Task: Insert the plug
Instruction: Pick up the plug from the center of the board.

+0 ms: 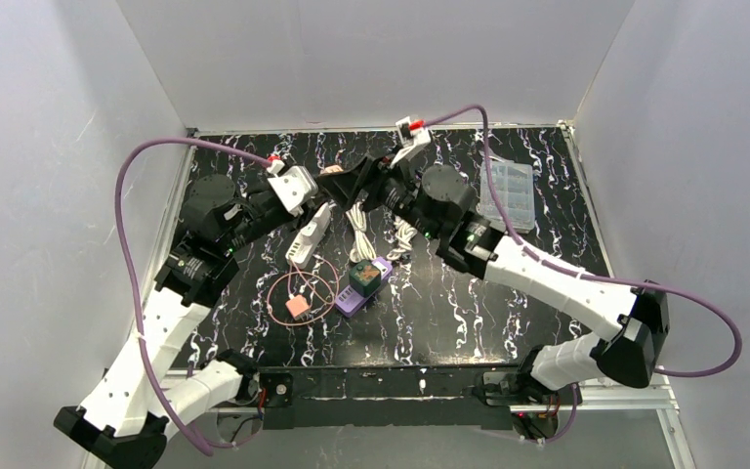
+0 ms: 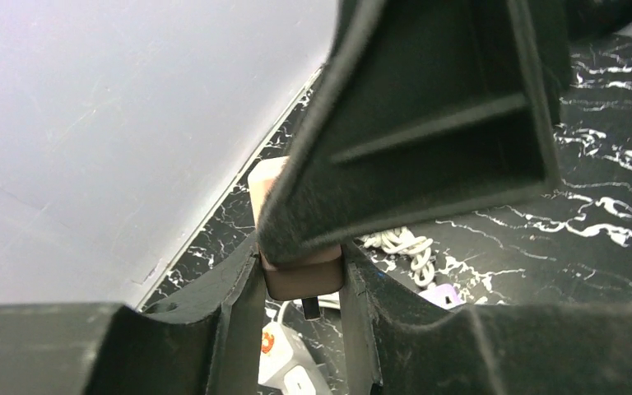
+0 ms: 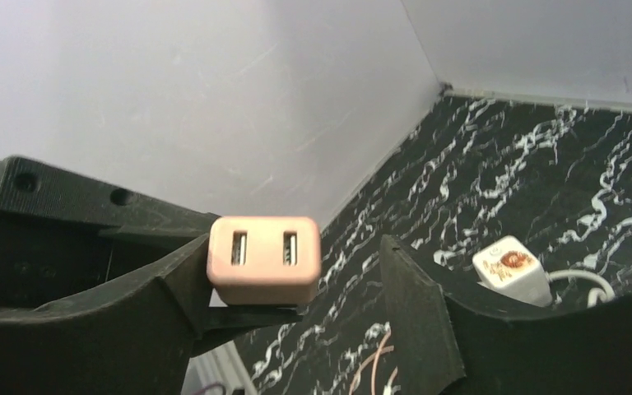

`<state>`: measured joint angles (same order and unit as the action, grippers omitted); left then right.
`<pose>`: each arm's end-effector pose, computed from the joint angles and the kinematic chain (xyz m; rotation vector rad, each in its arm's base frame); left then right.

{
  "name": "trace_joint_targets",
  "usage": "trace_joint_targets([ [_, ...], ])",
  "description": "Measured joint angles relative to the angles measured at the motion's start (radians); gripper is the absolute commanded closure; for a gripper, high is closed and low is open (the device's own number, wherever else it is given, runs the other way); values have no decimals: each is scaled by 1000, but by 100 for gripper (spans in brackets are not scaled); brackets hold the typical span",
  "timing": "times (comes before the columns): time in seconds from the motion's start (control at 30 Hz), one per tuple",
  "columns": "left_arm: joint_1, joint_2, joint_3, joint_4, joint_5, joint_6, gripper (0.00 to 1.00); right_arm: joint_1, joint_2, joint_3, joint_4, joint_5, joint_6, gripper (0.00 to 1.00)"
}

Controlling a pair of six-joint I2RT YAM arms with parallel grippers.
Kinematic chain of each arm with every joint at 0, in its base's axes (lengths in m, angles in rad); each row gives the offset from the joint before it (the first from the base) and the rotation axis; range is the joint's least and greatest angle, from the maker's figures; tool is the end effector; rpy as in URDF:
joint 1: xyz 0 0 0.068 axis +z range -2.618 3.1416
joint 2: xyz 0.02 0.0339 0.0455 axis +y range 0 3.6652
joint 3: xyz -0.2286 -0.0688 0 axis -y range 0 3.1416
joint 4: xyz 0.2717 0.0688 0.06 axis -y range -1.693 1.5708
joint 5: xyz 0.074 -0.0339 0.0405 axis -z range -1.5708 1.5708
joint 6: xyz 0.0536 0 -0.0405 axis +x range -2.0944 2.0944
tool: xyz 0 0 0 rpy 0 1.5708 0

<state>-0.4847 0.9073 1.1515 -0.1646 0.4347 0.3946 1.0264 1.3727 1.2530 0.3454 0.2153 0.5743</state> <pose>0.2112 -0.1367 0.4273 0.9437 1.1805 -0.3960 0.2041 0.3149 0.3930 -0.1325 1.4492 1.1908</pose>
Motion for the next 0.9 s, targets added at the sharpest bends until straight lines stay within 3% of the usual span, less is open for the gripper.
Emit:
trace_joint_targets([
  [0.27, 0, -42, -66, -17, 45, 122, 100, -179, 13, 230, -328, -282, 51, 18],
  [0.4, 0, -60, -77, -23, 53, 149, 100, -187, 45, 325, -427, -383, 49, 18],
  [0.9, 0, -71, -115, -24, 57, 209, 100, -180, 108, 336, -575, -538, 48, 28],
])
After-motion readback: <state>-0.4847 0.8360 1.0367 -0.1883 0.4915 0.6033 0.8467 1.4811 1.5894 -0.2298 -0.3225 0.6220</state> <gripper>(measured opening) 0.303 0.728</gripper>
